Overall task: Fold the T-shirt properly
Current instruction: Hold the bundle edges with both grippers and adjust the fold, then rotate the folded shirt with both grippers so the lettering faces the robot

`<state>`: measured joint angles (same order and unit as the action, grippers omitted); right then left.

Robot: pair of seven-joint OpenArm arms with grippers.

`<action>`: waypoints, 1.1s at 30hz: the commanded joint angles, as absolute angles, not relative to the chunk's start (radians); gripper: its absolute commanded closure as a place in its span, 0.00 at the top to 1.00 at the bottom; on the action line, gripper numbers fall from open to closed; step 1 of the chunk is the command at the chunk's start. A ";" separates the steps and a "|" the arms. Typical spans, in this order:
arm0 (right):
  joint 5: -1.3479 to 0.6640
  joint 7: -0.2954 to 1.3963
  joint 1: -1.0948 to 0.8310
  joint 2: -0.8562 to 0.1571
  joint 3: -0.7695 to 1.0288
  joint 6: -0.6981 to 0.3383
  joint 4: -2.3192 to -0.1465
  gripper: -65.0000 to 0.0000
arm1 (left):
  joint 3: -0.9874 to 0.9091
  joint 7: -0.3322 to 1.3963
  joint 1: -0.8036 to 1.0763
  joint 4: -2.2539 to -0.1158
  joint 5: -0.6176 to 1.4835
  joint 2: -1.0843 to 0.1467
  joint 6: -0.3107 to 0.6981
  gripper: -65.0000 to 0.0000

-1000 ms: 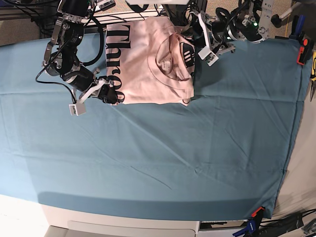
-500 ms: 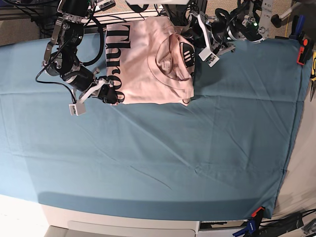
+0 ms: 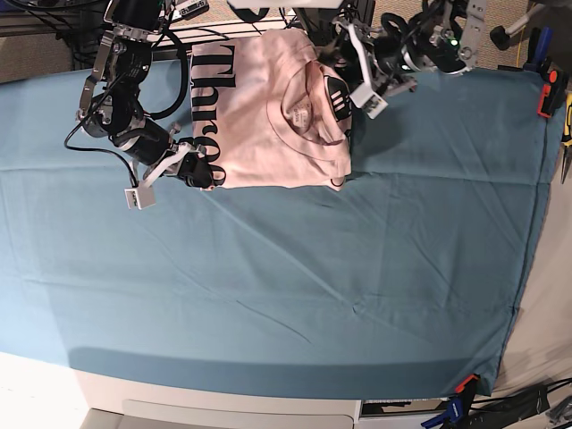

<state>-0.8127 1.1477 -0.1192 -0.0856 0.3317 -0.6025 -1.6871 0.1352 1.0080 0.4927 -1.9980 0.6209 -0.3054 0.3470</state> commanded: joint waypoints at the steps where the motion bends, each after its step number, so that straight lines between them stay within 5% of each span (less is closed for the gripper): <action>1: -0.837 1.130 -0.108 -0.094 0.333 -0.609 -1.702 0.02 | 0.149 1.047 0.505 -1.998 0.598 -0.310 0.340 0.47; 5: -0.837 1.130 -0.108 -0.094 0.333 -0.609 -1.702 0.02 | 0.167 1.047 0.504 -1.998 0.579 -0.310 0.339 0.43; 10: -0.837 1.130 -0.108 -0.094 0.333 -0.609 -1.702 0.02 | 0.167 1.046 0.496 -1.998 0.579 -0.311 0.339 0.00; 33: -0.836 1.162 -0.117 -0.094 0.336 -0.610 -1.710 0.00 | 0.106 1.013 0.462 -2.077 0.523 -0.352 0.335 0.00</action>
<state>-0.8127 1.1713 -0.1242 -0.0856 0.3321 -0.6029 -1.6886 0.1097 1.0306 0.4667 -2.0590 0.5163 -0.3481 0.3359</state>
